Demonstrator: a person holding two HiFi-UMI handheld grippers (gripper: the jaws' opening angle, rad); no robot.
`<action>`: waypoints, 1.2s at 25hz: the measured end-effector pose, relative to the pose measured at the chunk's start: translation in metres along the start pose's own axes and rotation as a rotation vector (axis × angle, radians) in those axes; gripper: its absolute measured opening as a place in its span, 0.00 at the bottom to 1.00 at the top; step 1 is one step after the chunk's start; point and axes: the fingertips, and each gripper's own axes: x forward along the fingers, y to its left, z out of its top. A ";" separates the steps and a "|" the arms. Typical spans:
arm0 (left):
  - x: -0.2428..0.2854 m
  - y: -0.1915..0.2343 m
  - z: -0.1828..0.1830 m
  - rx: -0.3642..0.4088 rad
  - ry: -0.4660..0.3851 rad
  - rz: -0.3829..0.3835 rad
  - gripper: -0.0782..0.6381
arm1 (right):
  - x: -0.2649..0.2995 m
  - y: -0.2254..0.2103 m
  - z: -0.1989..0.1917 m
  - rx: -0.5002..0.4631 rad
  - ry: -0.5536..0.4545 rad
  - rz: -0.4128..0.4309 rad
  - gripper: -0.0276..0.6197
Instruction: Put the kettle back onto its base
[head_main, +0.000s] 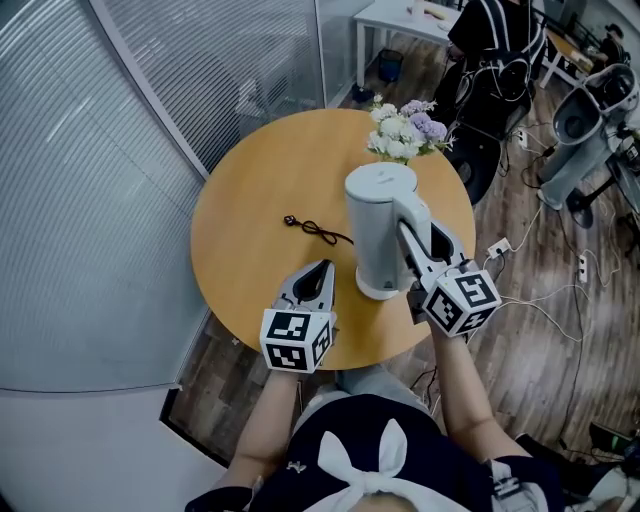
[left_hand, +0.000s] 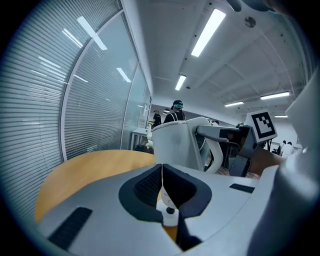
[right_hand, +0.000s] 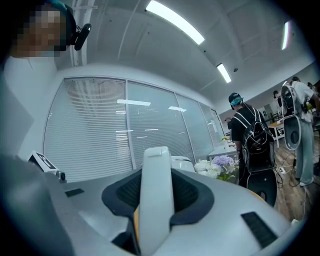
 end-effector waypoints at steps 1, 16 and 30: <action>0.003 0.001 -0.002 -0.004 0.005 -0.002 0.15 | 0.002 -0.002 -0.003 0.001 0.007 -0.002 0.27; 0.028 0.011 -0.014 -0.018 0.063 -0.002 0.15 | 0.026 -0.024 -0.040 0.044 0.083 -0.018 0.27; 0.042 0.024 -0.023 -0.024 0.113 0.012 0.15 | 0.041 -0.041 -0.072 0.082 0.144 -0.041 0.27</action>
